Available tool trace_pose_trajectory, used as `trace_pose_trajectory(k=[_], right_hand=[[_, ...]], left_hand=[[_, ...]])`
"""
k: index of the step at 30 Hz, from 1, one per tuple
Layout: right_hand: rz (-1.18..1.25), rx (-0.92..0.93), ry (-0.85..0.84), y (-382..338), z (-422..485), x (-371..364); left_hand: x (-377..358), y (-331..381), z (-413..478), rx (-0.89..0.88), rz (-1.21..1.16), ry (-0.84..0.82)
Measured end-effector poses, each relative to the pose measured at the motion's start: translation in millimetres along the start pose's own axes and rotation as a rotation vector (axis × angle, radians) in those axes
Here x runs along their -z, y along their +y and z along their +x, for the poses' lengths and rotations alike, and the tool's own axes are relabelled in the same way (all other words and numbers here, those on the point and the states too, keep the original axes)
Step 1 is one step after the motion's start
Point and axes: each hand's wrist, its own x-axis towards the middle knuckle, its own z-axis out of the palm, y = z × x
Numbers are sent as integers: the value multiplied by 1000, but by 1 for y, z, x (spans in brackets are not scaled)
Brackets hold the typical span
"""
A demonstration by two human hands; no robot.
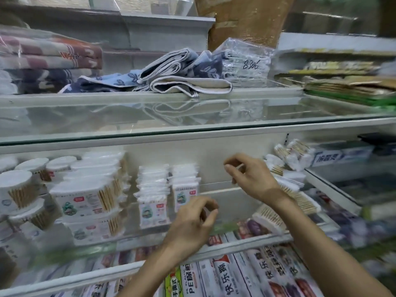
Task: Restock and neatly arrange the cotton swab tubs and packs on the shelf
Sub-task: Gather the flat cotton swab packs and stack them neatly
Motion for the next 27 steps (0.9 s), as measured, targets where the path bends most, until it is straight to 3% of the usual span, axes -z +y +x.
trace_pose_trajectory(k=[7, 10, 14, 16, 20, 24, 27], right_hand=[[101, -199, 215, 48, -27, 65], [127, -215, 259, 61, -36, 79], [179, -231, 269, 72, -42, 84], [226, -235, 269, 73, -42, 83], [405, -257, 224, 66, -35, 67], [547, -289, 111, 50, -25, 38], [606, -296, -66, 32, -19, 14]], left_hand=[[-91, 48, 45, -110, 167, -278], [-122, 65, 53, -160, 414, -248], [-129, 71, 56, -177, 322, -196], [-115, 70, 57, -104, 146, -195], [-69, 60, 56, 142, -429, -157], [-37, 40, 58, 487, -1161, 18], [-19, 27, 52, 489, -1497, 68]])
